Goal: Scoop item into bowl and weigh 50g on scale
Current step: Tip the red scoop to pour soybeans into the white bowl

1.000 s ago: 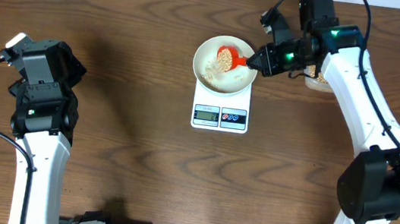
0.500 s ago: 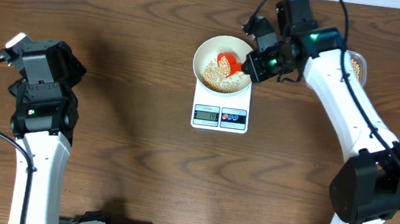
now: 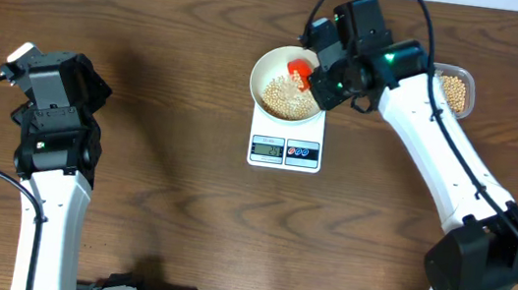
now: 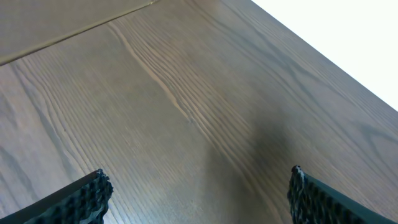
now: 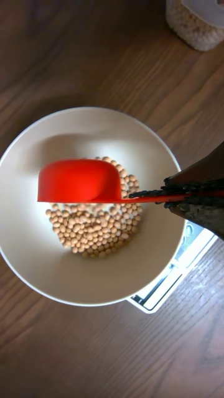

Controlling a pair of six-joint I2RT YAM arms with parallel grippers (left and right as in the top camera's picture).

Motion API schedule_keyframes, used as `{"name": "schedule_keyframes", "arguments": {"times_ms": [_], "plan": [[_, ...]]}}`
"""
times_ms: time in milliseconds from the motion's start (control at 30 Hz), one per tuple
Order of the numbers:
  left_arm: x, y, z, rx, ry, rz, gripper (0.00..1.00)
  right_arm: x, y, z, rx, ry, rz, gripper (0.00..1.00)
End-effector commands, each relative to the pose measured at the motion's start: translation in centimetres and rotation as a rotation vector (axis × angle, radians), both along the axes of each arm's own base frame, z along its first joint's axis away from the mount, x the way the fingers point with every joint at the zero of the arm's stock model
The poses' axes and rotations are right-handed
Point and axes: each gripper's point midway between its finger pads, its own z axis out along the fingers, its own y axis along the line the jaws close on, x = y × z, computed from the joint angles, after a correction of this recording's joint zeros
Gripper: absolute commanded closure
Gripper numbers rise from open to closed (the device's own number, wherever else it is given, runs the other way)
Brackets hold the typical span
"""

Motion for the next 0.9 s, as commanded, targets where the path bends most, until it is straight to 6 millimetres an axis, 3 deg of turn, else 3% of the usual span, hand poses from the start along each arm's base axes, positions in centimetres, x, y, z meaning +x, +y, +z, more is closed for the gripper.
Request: {"name": "schedule_keyframes", "arguments": {"times_ms": [0,633,867], "plan": [[-0.1,0.3,-0.2,0.006,0.01,0.016,0.07,0.2,0.2,1.9,-0.03,-0.076,0.019,0.99],[-0.1,0.3,-0.2,0.006,0.01,0.016,0.07,0.8,1.3,2.9,-0.311,-0.289,0.142,0.99],[-0.1,0.3,-0.2,0.006,0.01,0.016,0.07,0.7,1.5,3.0,-0.307,-0.293,0.125,0.99]]}}
